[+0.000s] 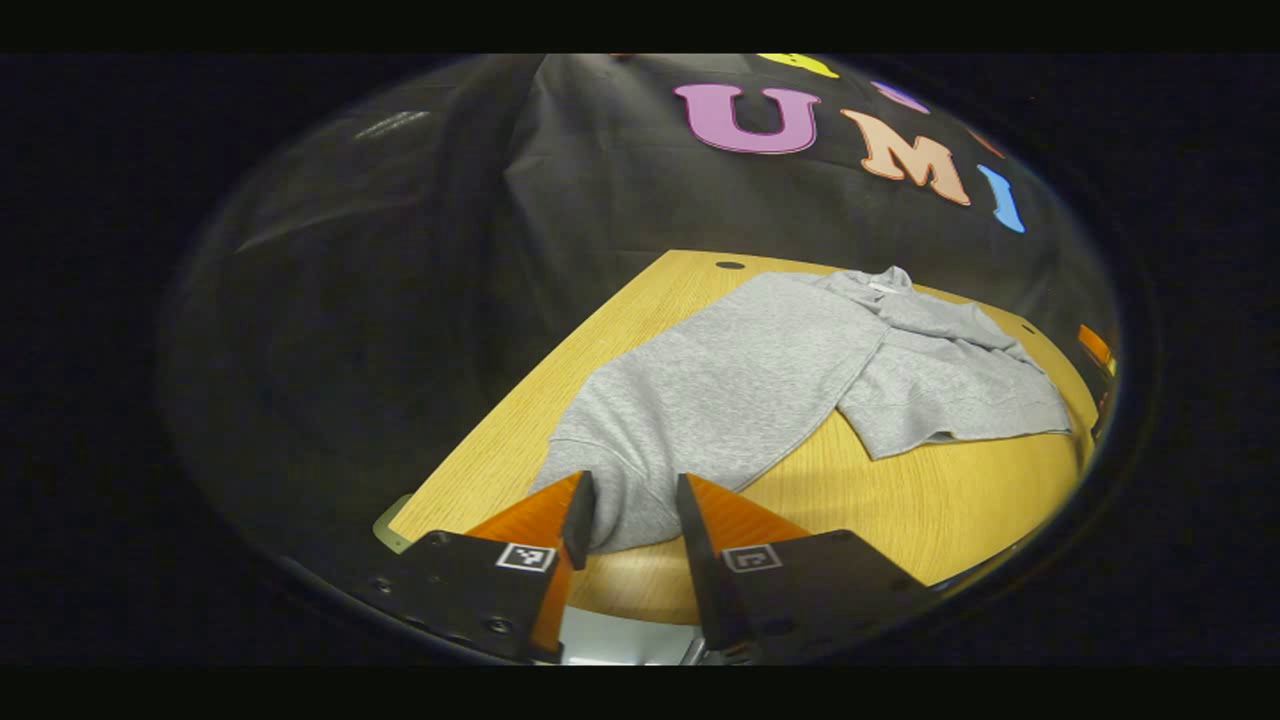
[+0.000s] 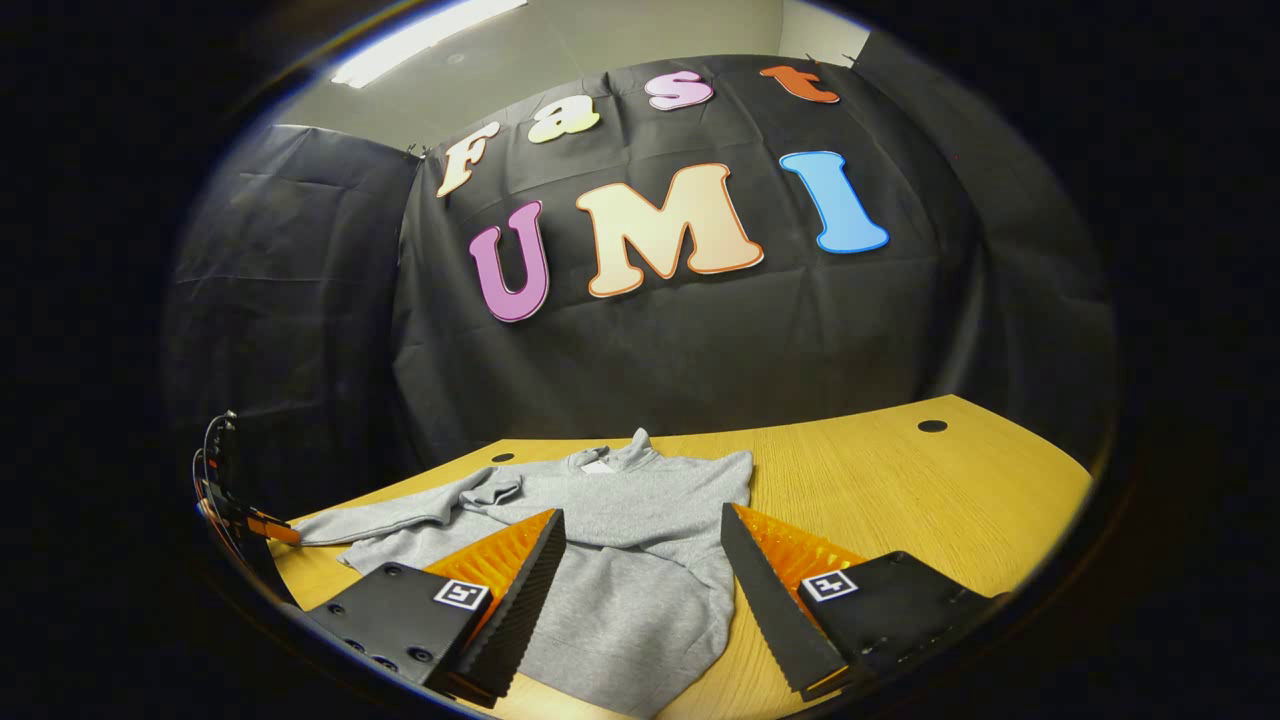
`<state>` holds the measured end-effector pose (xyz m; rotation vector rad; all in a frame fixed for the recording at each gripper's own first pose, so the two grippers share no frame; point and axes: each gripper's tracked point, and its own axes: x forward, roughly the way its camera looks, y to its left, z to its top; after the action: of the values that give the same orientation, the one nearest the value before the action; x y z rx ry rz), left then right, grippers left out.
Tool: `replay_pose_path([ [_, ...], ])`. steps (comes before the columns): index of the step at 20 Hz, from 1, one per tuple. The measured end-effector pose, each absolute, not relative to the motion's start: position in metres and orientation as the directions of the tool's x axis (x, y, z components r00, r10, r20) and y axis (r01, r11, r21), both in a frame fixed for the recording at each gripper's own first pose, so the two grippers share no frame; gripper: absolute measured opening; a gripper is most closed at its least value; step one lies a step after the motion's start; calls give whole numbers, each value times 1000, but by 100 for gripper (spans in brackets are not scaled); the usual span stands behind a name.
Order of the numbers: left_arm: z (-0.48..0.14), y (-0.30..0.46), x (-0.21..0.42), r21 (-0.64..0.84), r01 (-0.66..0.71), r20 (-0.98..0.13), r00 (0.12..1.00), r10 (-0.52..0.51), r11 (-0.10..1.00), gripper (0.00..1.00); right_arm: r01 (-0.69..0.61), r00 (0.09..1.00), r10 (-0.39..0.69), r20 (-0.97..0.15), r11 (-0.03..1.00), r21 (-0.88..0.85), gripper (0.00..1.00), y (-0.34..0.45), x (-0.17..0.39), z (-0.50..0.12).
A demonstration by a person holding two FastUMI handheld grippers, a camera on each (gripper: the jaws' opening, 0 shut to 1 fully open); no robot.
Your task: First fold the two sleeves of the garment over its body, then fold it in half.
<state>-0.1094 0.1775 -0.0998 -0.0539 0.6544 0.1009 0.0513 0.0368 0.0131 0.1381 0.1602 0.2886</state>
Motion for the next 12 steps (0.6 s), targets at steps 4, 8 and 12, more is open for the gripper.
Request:
replay_pose_path([
  [4,-95,178,-106,-58,-130,-565,822,75,990,14,-275,943,301,-140,945,177,97,34,50,11],
  [8,-92,179,-104,-83,-185,-530,841,114,979,1,-262,945,291,-147,946,192,97,23,48,7],
  [12,-72,174,-90,-81,-202,-483,865,138,976,1,-244,949,276,-151,948,204,97,12,46,6],
])
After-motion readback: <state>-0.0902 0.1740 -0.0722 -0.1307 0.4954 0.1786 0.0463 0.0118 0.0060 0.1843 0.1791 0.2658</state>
